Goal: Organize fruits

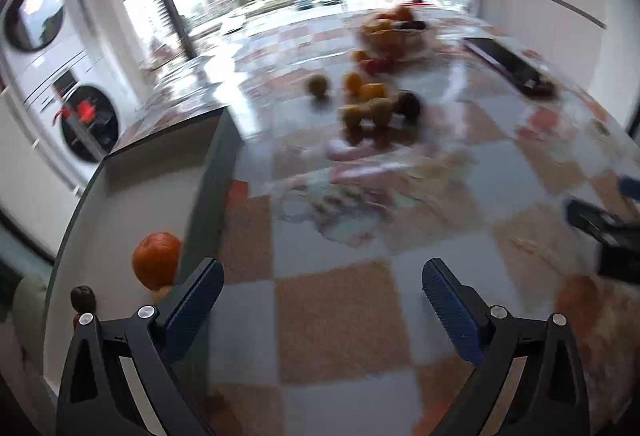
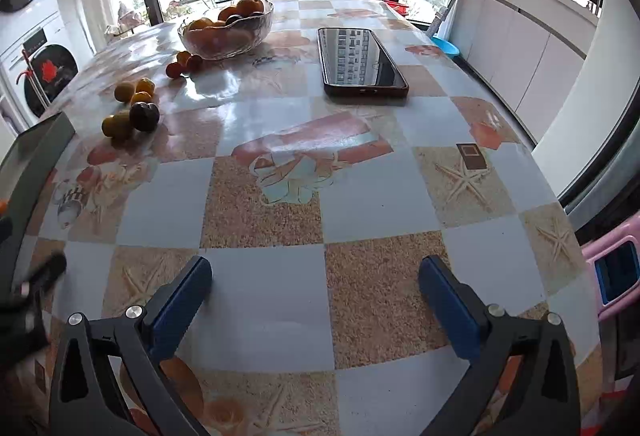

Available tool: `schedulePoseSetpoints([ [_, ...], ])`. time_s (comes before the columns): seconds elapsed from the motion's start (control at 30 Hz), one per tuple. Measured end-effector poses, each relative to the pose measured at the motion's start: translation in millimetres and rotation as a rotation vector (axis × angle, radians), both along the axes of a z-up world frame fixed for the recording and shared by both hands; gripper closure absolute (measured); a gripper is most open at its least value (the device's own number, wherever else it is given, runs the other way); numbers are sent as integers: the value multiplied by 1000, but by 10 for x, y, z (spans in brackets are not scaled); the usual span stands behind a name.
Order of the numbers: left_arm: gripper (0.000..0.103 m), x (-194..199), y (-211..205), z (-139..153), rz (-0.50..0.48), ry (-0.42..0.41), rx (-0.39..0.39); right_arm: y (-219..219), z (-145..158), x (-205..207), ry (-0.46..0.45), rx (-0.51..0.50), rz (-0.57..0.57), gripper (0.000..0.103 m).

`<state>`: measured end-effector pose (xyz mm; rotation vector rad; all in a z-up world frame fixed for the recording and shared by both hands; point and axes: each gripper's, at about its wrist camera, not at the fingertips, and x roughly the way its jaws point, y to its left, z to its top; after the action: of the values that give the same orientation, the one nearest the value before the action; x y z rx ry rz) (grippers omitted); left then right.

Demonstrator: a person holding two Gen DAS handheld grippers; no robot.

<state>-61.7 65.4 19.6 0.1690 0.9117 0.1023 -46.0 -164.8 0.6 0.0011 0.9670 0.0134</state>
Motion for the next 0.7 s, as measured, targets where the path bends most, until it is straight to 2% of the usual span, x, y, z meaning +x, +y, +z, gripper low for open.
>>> schedulePoseSetpoints([
  [0.1,3,91,107,-3,60,-6,-6,25,-6,32,-2,1,-2,0],
  [0.2,1,123,75,-69,88,-13,36,32,3,-13,-4,0,-3,0],
  [0.7,1,132,76,-89,93,-14,27,36,9,-38,-6,-1,-8,0],
])
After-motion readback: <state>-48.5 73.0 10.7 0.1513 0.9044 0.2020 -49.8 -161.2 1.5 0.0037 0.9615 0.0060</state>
